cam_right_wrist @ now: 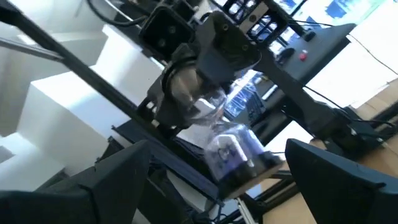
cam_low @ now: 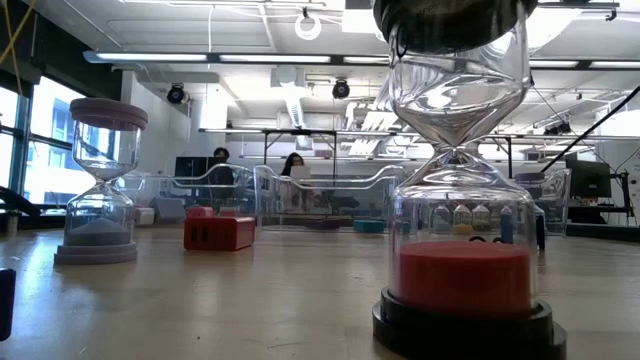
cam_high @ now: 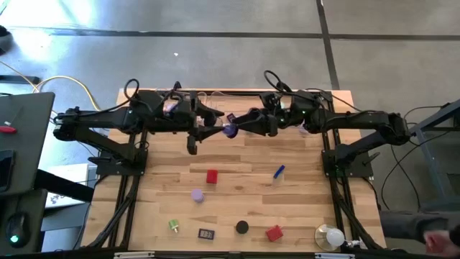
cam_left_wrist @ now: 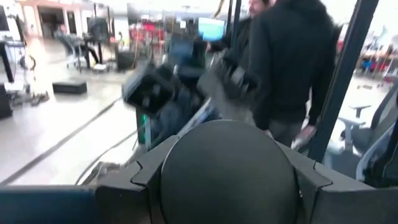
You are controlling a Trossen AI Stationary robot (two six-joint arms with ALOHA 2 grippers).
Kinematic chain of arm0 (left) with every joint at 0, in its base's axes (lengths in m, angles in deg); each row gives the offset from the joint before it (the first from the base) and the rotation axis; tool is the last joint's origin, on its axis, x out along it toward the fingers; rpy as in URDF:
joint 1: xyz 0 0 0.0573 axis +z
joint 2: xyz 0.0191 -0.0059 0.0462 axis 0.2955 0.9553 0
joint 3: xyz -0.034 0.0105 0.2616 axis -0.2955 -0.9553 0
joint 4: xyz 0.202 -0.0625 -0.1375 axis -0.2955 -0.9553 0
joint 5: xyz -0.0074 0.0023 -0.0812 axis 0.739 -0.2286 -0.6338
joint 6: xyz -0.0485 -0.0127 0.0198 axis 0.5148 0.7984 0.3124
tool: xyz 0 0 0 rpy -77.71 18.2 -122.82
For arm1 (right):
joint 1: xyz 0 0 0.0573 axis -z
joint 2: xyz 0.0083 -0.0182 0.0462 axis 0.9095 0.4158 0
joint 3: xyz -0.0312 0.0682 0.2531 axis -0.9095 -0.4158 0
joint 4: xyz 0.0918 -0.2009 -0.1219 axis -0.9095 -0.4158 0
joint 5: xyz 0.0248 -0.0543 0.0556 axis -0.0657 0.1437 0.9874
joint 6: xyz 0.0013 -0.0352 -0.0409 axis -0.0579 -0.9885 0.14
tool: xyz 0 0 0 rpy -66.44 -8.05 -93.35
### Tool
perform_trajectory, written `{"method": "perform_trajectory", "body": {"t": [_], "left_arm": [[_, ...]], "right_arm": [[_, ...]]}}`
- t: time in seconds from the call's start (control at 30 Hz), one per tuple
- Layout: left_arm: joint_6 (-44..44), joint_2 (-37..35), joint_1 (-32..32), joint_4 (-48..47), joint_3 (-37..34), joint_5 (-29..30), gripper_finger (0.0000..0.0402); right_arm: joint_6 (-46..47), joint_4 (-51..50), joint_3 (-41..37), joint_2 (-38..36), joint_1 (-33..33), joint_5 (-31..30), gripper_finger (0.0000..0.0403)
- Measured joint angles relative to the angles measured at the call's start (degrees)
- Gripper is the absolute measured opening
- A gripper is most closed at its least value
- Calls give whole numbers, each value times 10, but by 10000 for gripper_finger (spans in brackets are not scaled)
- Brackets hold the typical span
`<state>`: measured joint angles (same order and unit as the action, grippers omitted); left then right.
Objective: Pick & Place Office items
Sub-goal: Put the top black hourglass into the right transparent bin
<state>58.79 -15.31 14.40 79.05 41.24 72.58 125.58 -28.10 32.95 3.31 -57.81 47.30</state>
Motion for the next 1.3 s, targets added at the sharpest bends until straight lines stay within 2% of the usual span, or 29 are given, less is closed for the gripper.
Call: {"method": "perform_trajectory", "body": {"t": [0.3, 0.57, 0.8, 0.97, 1.2, 1.3], "left_arm": [[-1, 2, 0, 10, 1, 0, 196], [1, 0, 1, 75, 1, 0, 196], [32, 10, 9, 89, 1, 0, 196], [26, 30, 10, 145, 1, -2, 196], [31, 42, 40, 181, 2, -7, 196], [53, 49, 59, 192, 2, -32, 196]], "right_arm": [[-10, 23, 0, 0, 0, 15, 362], [-17, 31, 0, 3, 0, 3, 362], [-61, 70, 0, 3, -1, 15, 362], [-87, 91, 0, 5, -1, -1, 362], [-115, 125, 0, 8, -9, -11, 362], [-131, 141, 0, 8, -13, -15, 362]]}}
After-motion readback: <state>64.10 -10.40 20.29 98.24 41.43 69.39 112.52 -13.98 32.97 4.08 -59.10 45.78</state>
